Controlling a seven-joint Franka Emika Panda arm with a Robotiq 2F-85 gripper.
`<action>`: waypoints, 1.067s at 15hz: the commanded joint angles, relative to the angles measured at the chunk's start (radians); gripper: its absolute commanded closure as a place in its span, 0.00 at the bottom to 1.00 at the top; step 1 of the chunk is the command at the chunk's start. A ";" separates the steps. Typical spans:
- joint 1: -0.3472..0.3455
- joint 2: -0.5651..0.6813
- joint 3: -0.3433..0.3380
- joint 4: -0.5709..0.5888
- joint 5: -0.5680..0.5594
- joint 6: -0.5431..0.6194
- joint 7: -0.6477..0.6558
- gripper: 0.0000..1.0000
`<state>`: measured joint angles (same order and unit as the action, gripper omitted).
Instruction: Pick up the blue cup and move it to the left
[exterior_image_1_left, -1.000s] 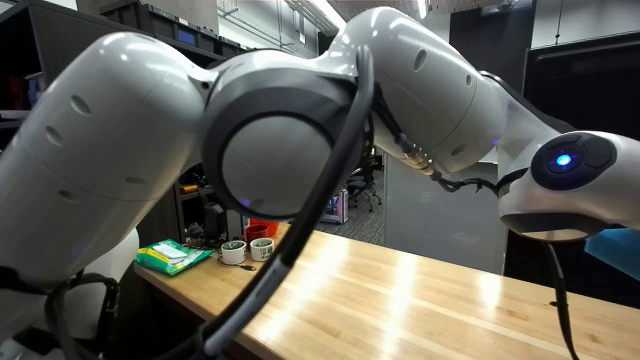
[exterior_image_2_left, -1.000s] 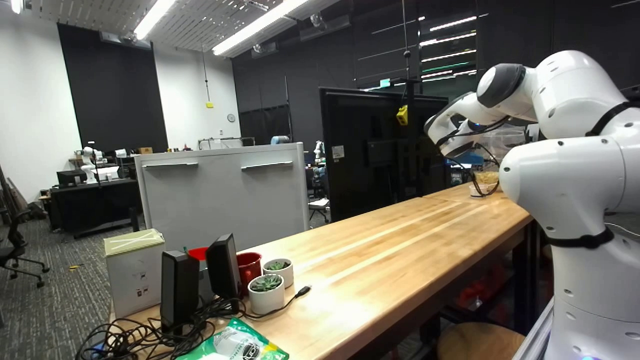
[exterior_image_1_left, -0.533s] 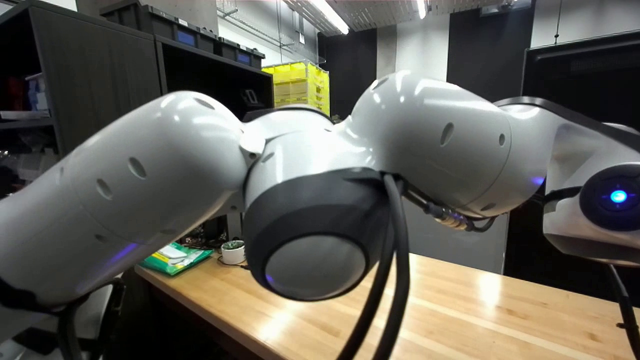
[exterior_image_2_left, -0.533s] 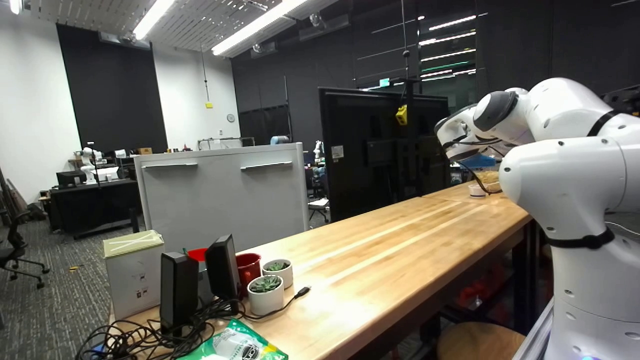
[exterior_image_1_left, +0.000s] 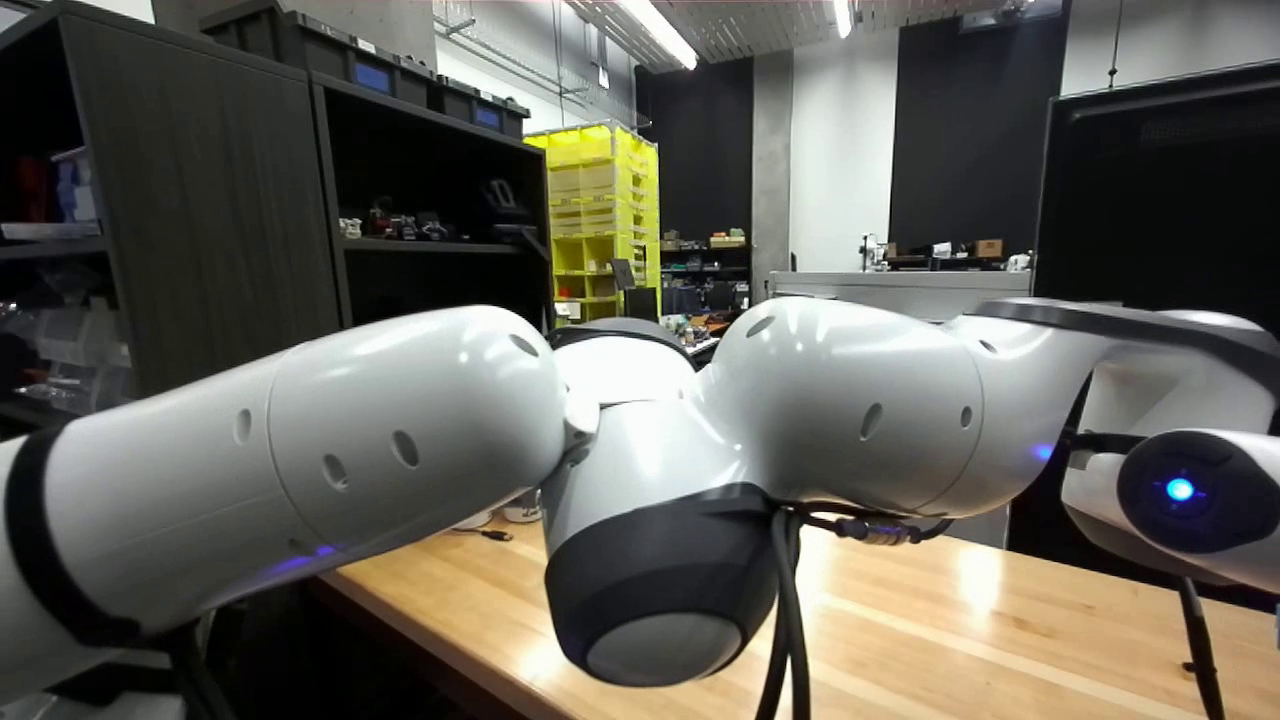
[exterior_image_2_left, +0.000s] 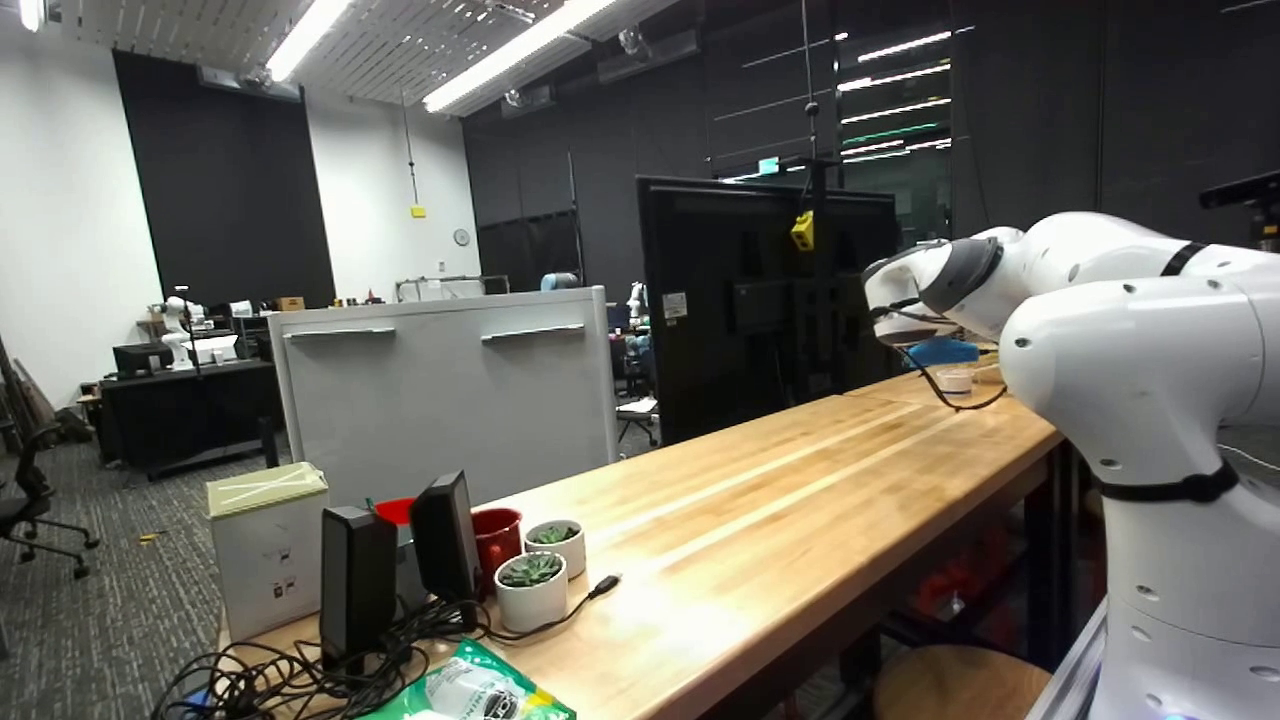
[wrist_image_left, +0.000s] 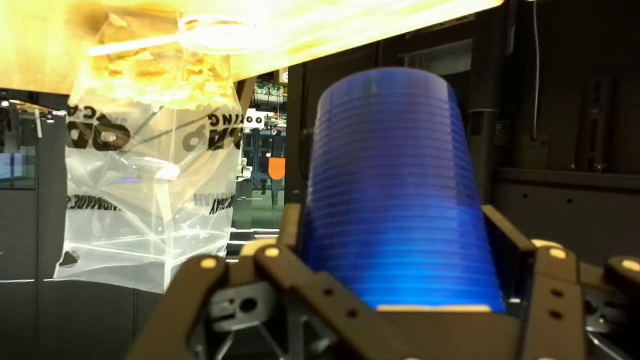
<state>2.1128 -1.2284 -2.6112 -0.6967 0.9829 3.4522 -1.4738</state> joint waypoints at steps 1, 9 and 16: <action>0.029 -0.027 0.000 0.077 0.160 0.004 -0.115 0.42; 0.014 -0.010 0.000 0.036 0.209 0.000 -0.124 0.17; 0.014 -0.010 0.001 0.036 0.210 0.000 -0.124 0.17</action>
<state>2.1272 -1.2387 -2.6105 -0.6608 1.1924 3.4519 -1.5981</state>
